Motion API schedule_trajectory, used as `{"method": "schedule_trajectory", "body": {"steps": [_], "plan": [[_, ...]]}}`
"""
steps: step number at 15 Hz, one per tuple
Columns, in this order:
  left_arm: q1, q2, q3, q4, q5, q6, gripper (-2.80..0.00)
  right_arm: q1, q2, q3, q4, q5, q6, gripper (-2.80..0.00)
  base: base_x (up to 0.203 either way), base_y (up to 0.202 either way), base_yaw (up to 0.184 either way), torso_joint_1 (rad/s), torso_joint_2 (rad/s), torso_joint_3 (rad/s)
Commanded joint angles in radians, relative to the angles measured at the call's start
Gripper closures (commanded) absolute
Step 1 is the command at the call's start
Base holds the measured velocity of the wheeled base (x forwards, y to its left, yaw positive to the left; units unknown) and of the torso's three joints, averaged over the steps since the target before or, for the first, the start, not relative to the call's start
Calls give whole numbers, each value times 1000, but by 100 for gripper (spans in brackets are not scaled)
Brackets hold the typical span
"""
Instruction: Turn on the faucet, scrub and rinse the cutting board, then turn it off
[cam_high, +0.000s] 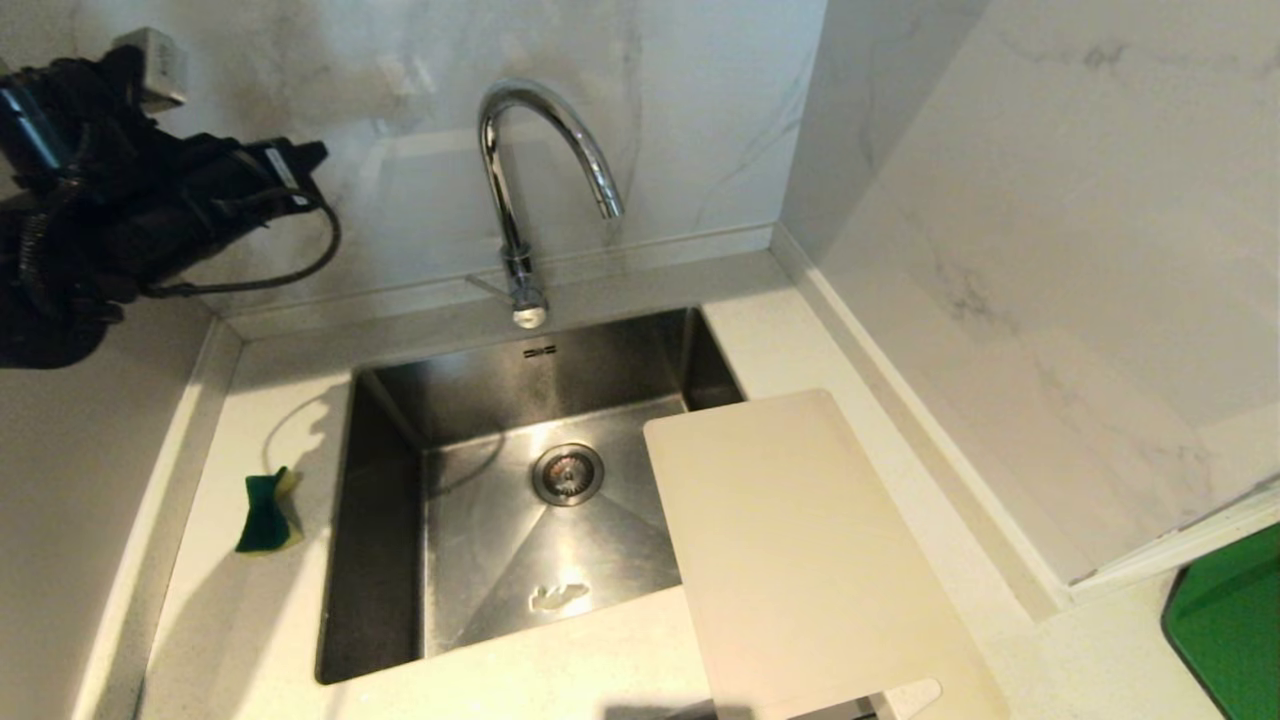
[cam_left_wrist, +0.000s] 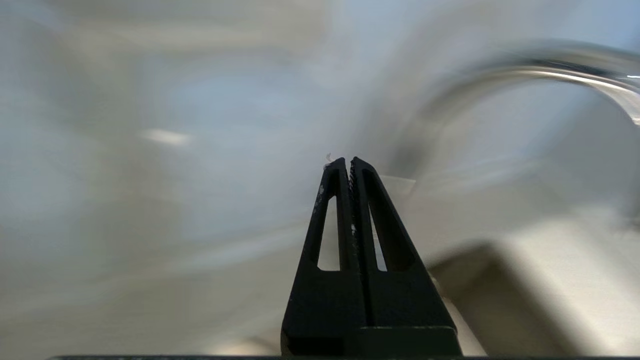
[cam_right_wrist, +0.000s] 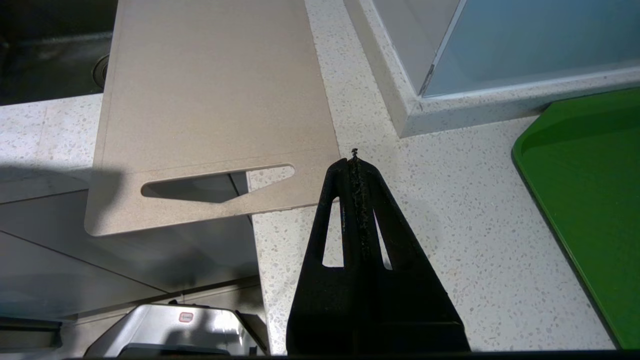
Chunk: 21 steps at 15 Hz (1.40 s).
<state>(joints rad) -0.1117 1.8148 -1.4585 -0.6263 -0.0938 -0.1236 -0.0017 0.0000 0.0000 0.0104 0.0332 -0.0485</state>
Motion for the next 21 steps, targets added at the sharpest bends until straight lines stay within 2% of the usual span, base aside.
{"method": "schedule_trajectory", "body": {"steps": [1,5,7,11,15,18,21], "plan": [[82,-115,-2,49,-3,54,0,0,0,0,0,1,-1,0,0,0,0,0,0,0],[179,-152,-95,139,-8,107,0,0,0,0,0,1,-1,0,0,0,0,0,0,0],[185,-202,-118,190,-7,121,0,0,0,0,0,1,-1,0,0,0,0,0,0,0],[198,-356,-195,369,-9,122,0,0,0,0,0,1,-1,0,0,0,0,0,0,0],[230,-507,-191,458,-12,110,0,0,0,0,0,1,-1,0,0,0,0,0,0,0],[232,-667,-122,527,-51,102,0,0,0,0,0,1,-1,0,0,0,0,0,0,0],[232,-866,70,538,-81,101,0,0,0,0,0,1,-1,0,0,0,0,0,0,0]]}}
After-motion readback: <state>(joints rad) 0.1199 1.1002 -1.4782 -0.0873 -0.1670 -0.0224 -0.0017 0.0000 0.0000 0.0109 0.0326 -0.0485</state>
